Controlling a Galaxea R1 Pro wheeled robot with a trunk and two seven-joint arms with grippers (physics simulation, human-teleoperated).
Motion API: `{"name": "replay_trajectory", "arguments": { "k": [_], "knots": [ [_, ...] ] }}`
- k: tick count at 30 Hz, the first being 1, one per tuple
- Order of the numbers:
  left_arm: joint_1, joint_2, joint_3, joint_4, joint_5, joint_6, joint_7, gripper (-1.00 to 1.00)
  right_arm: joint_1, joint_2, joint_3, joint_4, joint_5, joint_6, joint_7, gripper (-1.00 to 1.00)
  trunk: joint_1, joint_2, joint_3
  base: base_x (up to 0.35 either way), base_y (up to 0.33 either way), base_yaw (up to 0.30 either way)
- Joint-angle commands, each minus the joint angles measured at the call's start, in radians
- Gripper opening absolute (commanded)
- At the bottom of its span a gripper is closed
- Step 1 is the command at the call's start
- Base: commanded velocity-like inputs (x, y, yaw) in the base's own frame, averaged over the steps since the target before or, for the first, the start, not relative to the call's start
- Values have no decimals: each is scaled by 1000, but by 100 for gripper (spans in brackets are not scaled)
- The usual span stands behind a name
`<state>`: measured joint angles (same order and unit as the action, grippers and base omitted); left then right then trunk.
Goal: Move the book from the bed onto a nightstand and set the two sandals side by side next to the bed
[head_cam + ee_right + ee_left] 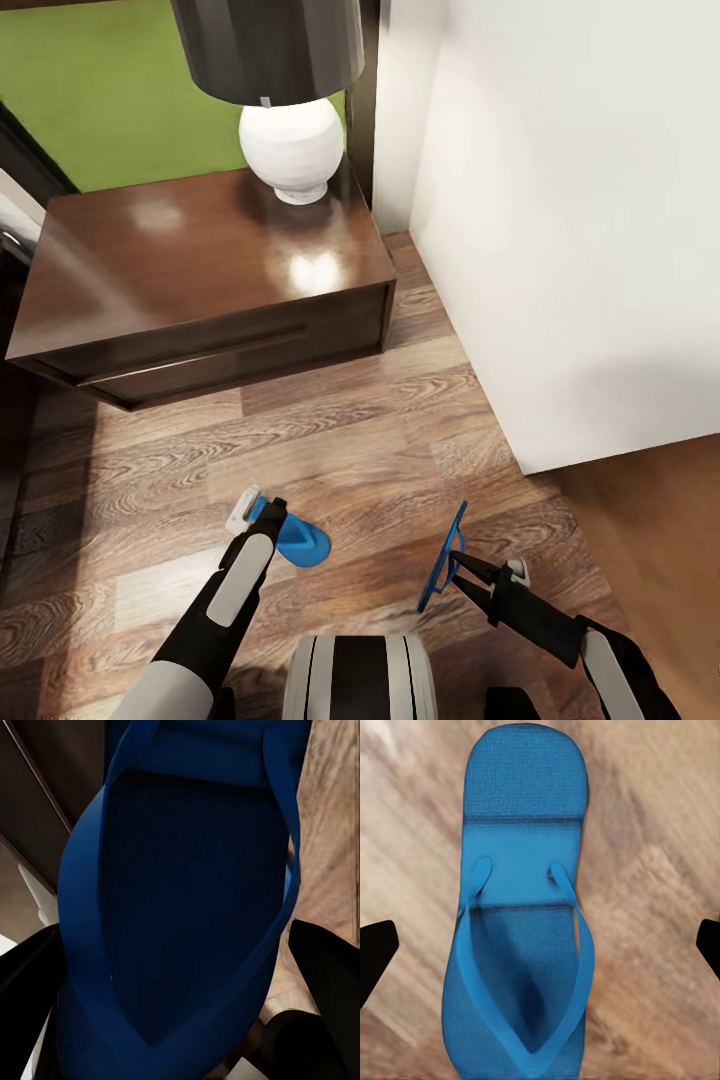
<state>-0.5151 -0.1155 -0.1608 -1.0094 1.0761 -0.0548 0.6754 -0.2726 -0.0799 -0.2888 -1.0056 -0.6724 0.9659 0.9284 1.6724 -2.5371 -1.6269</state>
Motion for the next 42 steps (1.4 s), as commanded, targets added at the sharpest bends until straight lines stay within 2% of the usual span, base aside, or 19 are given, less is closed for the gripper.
{"name": "replay_trajectory", "arguments": {
  "k": [1,18,42],
  "knots": [
    [0,0,-2,-1,8,-6,4,100,0,0,-1,0,2,4,4,-100,0,0,0,-90,-54,0],
    [0,0,-2,-3,8,-6,3,100,0,0,-1,0,2,4,4,-100,0,0,0,-7,-7,0],
    [0,0,-2,-6,8,-5,4,100,0,0,-1,-1,2,4,4,-100,0,0,0,0,-84,0]
  ]
}}
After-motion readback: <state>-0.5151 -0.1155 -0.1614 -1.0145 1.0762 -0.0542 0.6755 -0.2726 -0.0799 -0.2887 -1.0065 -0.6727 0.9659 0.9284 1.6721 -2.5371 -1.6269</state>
